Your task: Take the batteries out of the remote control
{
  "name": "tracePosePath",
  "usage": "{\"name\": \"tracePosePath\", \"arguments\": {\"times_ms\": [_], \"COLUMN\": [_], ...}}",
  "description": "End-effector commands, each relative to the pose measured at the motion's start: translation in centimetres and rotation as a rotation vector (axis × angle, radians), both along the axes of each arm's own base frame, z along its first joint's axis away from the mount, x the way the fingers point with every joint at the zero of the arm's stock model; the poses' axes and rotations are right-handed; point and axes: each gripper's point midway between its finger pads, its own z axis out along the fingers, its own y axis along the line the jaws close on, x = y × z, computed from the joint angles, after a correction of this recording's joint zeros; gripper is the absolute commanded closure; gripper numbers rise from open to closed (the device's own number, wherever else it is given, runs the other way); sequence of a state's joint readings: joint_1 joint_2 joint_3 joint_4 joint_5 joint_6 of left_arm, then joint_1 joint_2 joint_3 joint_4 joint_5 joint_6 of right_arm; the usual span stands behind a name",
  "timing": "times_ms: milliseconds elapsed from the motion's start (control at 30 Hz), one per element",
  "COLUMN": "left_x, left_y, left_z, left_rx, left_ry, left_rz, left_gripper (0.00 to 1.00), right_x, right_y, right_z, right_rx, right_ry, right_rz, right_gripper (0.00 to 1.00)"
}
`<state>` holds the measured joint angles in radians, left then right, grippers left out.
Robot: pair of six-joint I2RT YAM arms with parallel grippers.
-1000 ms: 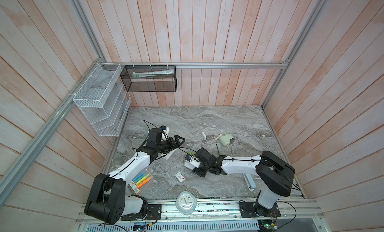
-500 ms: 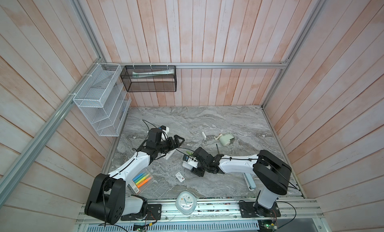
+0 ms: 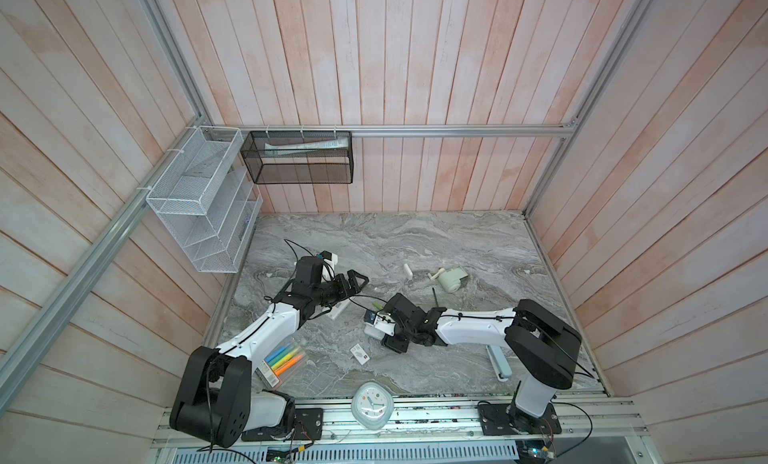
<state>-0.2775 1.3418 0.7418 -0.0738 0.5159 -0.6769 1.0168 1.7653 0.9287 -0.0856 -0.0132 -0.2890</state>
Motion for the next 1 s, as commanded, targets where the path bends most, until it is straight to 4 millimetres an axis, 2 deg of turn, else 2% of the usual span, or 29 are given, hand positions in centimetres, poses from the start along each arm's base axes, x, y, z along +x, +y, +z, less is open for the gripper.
{"name": "tracePosePath", "arguments": {"times_ms": [0, 167, 333, 433, 533, 633, 767, 833, 967], "left_x": [0.5, 0.6, 0.7, 0.8, 0.8, 0.9, 0.6, 0.4, 0.0], "left_y": [0.1, 0.1, 0.0, -0.2, -0.3, -0.3, -0.3, -0.2, -0.3], "left_z": [0.2, 0.2, 0.5, 0.7, 0.7, 0.5, -0.2, -0.6, -1.5], "left_rx": [0.011, 0.011, 0.006, -0.001, -0.004, -0.001, 0.008, 0.014, 0.036], "left_ry": [-0.015, -0.016, -0.024, -0.029, -0.028, -0.019, 0.012, 0.025, 0.063], "left_rz": [-0.004, -0.010, -0.015, -0.021, -0.032, -0.034, -0.036, -0.027, -0.020], "left_gripper": [0.00, 0.00, 0.00, 0.00, 0.00, 0.00, 0.00, 0.00, 0.00], "right_x": [-1.4, -0.6, 0.8, 2.4, 4.5, 5.9, 5.9, 5.1, 2.9], "right_y": [-3.0, -1.8, -1.9, -3.3, -6.2, -9.9, -14.2, -14.7, -13.4], "right_z": [-2.9, 0.7, 5.5, 8.4, 10.2, 11.1, 10.7, 10.3, 9.8], "right_rx": [-0.145, 0.008, 0.180, 0.265, 0.306, 0.333, 0.371, 0.373, 0.398], "right_ry": [0.046, 0.033, 0.015, -0.021, -0.043, -0.032, 0.017, 0.034, 0.087], "right_rz": [-0.002, -0.049, -0.137, -0.269, -0.473, -0.691, -0.892, -0.876, -0.713], "right_gripper": [0.34, 0.33, 0.32, 0.32, 0.34, 0.36, 0.39, 0.39, 0.39]}}
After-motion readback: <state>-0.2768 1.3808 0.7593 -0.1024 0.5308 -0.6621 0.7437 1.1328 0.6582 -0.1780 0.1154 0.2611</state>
